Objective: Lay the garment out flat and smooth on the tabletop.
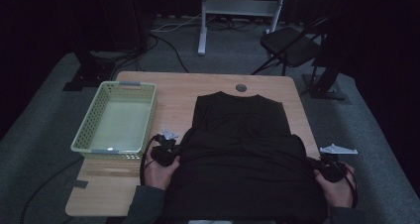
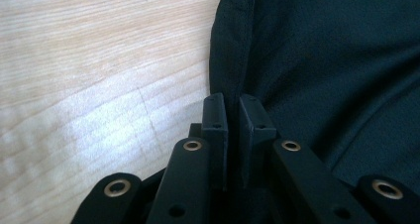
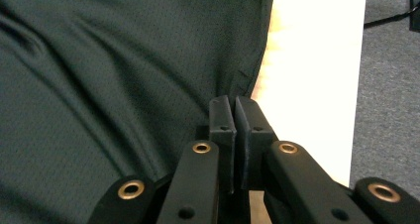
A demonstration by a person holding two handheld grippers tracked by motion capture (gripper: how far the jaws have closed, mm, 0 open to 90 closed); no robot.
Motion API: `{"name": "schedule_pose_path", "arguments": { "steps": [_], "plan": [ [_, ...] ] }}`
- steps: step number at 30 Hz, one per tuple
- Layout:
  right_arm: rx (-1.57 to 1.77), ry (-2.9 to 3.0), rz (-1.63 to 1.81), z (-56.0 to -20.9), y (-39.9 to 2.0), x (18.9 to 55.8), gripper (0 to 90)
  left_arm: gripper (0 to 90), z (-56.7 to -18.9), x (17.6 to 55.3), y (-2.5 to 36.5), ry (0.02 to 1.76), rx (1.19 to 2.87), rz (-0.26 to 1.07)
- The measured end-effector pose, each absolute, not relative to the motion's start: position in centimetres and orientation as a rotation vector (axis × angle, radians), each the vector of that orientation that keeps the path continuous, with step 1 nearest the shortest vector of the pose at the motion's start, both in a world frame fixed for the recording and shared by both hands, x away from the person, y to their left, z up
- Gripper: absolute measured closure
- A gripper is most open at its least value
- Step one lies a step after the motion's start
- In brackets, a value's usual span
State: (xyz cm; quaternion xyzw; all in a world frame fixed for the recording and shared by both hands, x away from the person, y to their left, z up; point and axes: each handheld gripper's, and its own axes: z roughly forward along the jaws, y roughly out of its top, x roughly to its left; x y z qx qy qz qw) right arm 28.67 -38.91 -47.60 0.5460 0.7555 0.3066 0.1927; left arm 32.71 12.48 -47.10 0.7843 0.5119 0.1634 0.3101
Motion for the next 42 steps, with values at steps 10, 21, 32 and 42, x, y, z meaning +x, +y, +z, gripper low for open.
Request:
{"name": "schedule_pose_path", "arguments": {
  "steps": [10, 21, 32, 42],
  "plan": [
    [1.531, 2.132, 0.835, -47.5, -39.9, 27.1, 86.6, 83.9, -47.2, 31.2, 14.0, 1.364, 2.052, 0.419],
    [1.554, 2.134, 0.871, -47.5, -41.1, 24.8, 86.6, 82.9, -47.2, 29.0, 15.2, 1.356, 2.050, 0.396],
    [1.569, 2.138, 0.891, -47.5, -41.4, 23.3, 78.3, 75.1, -47.2, 27.9, 15.5, 1.354, 2.048, 0.399],
    [1.581, 2.051, 0.907, -47.2, -41.4, 26.3, 64.6, 62.7, -47.3, 30.6, 14.4, 1.342, 2.040, 0.423]
  ]
}}
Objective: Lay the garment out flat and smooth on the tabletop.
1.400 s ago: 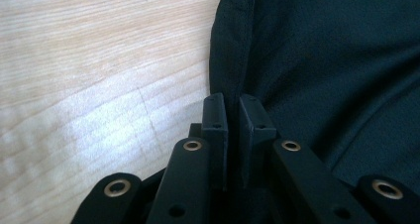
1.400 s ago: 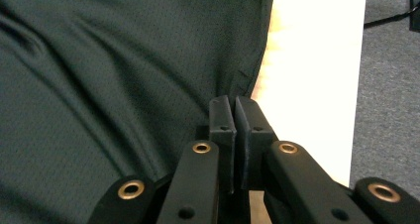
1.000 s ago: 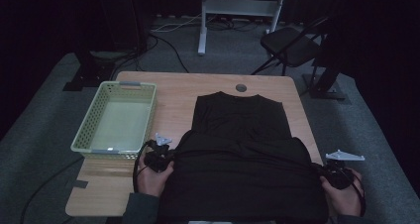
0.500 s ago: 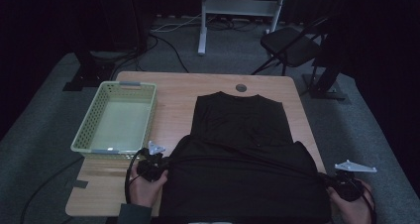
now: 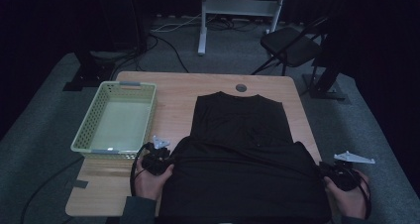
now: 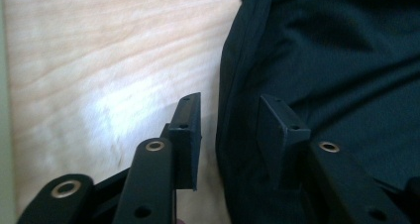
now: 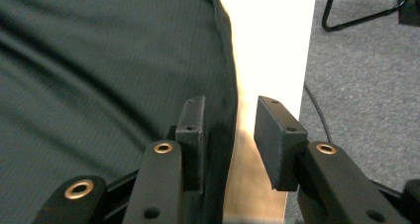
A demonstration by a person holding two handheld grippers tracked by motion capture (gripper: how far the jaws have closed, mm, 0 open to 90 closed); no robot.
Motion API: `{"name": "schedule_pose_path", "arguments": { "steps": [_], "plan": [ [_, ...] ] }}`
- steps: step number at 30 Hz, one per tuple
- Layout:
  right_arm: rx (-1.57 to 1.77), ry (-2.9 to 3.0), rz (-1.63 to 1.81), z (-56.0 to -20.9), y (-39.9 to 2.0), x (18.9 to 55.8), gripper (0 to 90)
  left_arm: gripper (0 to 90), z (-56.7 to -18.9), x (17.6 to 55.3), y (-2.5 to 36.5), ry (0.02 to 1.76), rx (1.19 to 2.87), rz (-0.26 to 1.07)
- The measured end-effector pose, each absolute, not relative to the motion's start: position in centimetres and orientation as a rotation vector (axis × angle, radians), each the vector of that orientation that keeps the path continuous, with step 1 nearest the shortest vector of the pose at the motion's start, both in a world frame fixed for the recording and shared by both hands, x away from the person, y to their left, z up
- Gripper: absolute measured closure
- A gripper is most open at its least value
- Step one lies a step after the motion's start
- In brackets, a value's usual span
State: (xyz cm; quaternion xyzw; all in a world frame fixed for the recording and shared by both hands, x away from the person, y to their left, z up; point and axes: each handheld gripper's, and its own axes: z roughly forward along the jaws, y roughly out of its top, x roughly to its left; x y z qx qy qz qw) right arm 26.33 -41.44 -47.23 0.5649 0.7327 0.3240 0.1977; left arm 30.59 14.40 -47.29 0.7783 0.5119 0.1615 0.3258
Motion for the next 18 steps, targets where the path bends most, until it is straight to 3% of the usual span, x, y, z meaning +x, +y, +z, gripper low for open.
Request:
{"name": "schedule_pose_path", "arguments": {
  "steps": [5, 8, 11, 18],
  "plan": [
    [1.584, 2.061, 0.881, -47.7, -41.3, 28.1, 65.5, 61.5, -47.3, 31.6, 13.9, 1.330, 2.043, 0.429],
    [1.577, 2.071, 0.878, -47.8, -41.2, 28.6, 70.2, 66.7, -47.4, 31.8, 13.6, 1.321, 2.047, 0.436],
    [1.563, 2.100, 0.874, -47.7, -40.9, 28.7, 82.1, 75.1, -47.4, 31.7, 13.4, 1.316, 2.056, 0.436],
    [1.541, 2.126, 0.845, -47.5, -40.7, 27.5, 88.0, 82.7, -47.3, 30.8, 13.9, 1.311, 2.068, 0.413]
  ]
}}
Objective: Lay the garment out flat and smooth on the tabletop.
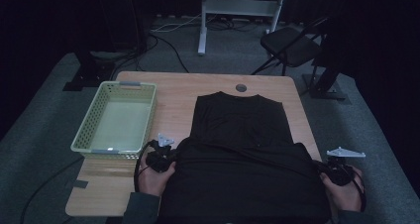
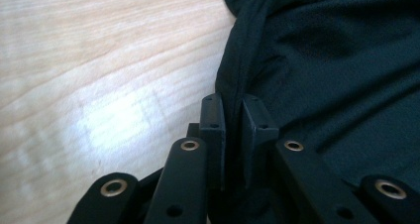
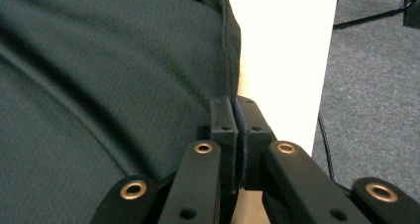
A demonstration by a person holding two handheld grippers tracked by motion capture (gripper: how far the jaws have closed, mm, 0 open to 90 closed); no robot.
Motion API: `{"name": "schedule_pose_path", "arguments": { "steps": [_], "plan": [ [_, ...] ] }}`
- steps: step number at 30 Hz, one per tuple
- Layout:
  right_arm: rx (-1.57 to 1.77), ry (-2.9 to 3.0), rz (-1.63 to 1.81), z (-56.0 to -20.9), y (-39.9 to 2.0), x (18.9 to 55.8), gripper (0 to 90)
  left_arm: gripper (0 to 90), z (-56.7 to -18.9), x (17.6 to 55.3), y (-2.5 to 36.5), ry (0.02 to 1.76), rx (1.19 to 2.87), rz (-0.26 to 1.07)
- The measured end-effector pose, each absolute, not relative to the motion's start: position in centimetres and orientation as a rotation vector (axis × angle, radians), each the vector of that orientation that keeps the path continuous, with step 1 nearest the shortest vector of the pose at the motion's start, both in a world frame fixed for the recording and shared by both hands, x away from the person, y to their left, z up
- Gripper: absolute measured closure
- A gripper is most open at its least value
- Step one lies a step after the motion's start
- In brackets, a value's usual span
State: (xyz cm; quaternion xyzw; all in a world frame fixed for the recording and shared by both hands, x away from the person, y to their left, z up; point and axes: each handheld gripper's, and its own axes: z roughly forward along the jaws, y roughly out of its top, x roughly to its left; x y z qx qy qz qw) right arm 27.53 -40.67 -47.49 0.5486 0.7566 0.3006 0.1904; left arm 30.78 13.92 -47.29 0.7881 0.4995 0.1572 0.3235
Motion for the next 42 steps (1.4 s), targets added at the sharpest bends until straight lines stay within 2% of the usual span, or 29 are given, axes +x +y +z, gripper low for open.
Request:
{"name": "schedule_pose_path", "arguments": {
  "steps": [10, 13, 14, 18, 20, 26, 34, 42],
  "plan": [
    [1.543, 2.157, 0.820, -47.3, -41.5, 24.2, 88.0, 82.0, -47.1, 28.8, 14.5, 1.293, 2.112, 0.411],
    [1.529, 2.169, 0.814, -47.0, -41.4, 23.3, 87.6, 77.9, -47.0, 28.5, 14.5, 1.280, 2.126, 0.406],
    [1.524, 2.171, 0.817, -46.9, -41.4, 23.1, 86.5, 77.9, -46.9, 28.5, 14.5, 1.278, 2.124, 0.402],
    [1.522, 2.146, 0.863, -46.1, -41.1, 23.0, 70.9, 68.8, -46.4, 28.8, 14.4, 1.259, 2.078, 0.406],
    [1.506, 2.096, 0.904, -45.2, -40.7, 24.0, 65.5, 65.3, -45.7, 29.6, 13.7, 1.222, 2.054, 0.420],
    [1.433, 2.057, 0.980, -44.2, -38.4, 27.4, 59.8, 61.8, -45.2, 32.3, 11.1, 1.183, 2.041, 0.399],
    [1.438, 2.064, 0.993, -44.9, -35.5, 32.4, 56.9, 59.6, -45.1, 35.2, 7.9, 1.154, 2.059, 0.380],
    [1.422, 2.141, 0.873, -47.2, -33.6, 33.8, 56.1, 58.7, -46.5, 37.4, 6.0, 1.170, 2.130, 0.354]
  ]
}}
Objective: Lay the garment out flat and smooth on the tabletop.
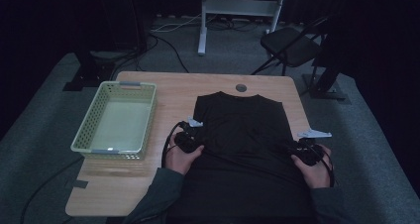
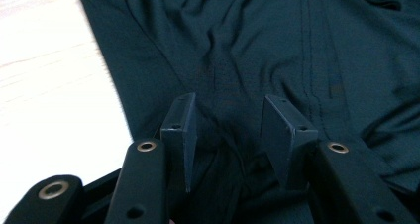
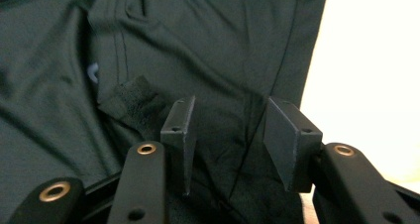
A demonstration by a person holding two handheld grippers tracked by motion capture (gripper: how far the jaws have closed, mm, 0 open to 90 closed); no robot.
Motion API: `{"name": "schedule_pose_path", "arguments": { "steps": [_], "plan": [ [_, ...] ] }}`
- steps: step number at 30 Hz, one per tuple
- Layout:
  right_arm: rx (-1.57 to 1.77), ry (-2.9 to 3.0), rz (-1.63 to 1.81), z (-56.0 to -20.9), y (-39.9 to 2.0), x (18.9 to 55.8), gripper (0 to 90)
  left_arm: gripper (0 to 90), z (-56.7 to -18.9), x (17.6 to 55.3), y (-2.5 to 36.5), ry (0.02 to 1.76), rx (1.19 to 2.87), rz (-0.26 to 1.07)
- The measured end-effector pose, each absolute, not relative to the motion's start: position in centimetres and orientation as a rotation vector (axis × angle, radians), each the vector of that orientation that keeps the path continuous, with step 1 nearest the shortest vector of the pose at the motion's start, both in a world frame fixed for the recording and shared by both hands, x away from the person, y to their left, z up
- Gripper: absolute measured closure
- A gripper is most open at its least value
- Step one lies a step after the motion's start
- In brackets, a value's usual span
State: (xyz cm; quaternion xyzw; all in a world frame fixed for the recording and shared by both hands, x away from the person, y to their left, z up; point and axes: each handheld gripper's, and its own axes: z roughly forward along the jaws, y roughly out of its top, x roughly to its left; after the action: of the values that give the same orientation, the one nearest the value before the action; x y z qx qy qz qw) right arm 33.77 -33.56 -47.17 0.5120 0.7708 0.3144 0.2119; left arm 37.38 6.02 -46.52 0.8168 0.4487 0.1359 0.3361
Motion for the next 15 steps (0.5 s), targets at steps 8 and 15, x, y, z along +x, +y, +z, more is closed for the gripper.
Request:
{"name": "schedule_pose_path", "arguments": {
  "steps": [8, 15],
  "plan": [
    [1.425, 2.133, 0.855, -47.8, -33.8, 34.3, 55.7, 58.5, -47.0, 38.6, 5.5, 1.186, 2.129, 0.341],
    [1.449, 2.094, 0.865, -48.0, -34.5, 35.6, 55.7, 58.6, -47.0, 39.7, 5.2, 1.217, 2.112, 0.349]
  ]
}}
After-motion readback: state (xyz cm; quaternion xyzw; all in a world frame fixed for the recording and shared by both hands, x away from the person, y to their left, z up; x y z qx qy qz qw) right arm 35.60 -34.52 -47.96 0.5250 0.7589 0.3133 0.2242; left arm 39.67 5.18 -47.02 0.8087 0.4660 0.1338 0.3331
